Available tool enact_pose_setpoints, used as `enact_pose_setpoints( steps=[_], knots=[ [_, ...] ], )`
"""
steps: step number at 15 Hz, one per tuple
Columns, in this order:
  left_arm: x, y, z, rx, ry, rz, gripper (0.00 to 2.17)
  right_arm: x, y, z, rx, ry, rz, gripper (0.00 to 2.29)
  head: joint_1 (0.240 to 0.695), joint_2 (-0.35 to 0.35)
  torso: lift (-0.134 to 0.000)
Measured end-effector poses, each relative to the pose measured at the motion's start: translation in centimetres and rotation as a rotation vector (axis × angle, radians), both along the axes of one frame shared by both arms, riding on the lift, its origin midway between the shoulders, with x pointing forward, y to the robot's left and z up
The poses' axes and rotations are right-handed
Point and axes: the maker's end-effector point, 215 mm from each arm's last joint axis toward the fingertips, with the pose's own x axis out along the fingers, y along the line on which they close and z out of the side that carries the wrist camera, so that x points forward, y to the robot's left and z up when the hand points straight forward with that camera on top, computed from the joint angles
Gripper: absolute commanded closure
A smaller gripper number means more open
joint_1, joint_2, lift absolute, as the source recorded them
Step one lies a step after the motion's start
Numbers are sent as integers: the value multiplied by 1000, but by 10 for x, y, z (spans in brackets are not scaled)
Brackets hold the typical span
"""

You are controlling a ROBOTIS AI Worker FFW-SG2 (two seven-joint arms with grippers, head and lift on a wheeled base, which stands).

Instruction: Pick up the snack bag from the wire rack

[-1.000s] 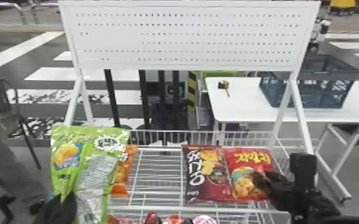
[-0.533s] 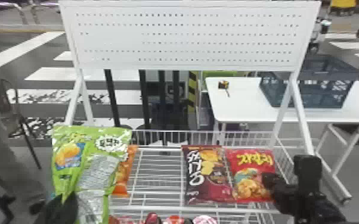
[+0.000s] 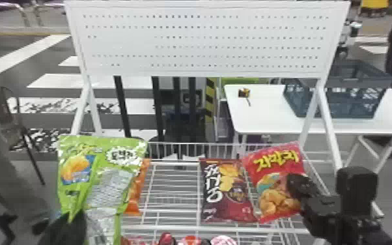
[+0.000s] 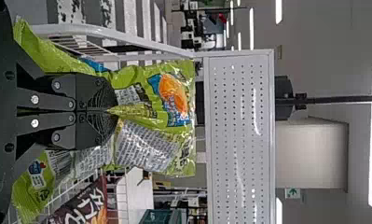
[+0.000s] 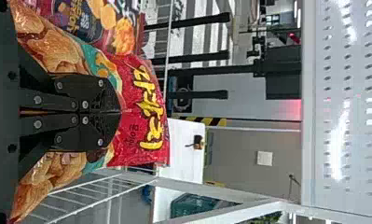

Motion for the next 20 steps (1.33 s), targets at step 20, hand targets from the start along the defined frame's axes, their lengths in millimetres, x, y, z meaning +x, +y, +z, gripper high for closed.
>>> enact_pose_setpoints(
  steps=[20],
  knots=[
    [3, 9, 4, -2, -14, 32, 1878, -191, -44, 61, 124, -207, -2, 2246, 499, 0, 0]
  ],
)
